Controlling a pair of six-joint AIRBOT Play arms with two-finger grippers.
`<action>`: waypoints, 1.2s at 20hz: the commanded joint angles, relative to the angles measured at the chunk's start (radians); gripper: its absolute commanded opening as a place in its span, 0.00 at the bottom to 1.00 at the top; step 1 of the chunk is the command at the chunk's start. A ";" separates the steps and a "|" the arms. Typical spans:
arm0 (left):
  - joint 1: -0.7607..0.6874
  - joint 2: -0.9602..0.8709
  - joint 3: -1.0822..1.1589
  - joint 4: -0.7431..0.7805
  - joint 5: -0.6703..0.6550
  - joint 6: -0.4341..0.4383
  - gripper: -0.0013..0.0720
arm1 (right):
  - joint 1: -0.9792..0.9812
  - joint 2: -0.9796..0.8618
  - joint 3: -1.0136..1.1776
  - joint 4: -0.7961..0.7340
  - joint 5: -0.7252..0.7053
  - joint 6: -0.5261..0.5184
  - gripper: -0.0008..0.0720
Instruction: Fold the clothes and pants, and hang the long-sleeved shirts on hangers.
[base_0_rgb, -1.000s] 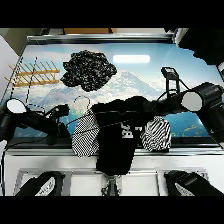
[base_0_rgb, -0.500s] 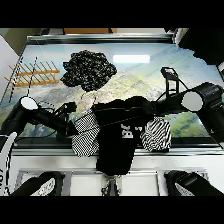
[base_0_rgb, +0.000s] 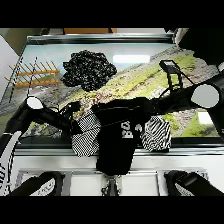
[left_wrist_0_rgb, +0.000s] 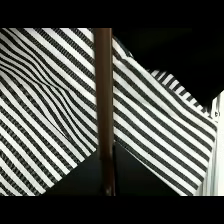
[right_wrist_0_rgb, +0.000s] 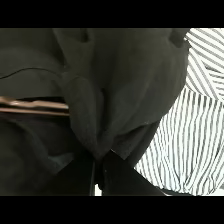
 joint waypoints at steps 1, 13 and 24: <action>-0.019 -0.001 0.000 -0.011 0.016 -0.001 0.03 | 0.049 -0.001 0.026 -0.001 0.020 0.002 0.04; -0.010 -0.001 0.000 -0.077 0.013 0.000 0.03 | 0.299 -0.071 0.027 0.000 -0.241 0.023 0.04; -0.013 -0.001 0.000 -0.077 -0.003 0.000 0.03 | 0.394 -0.196 0.129 0.011 -0.406 0.014 0.04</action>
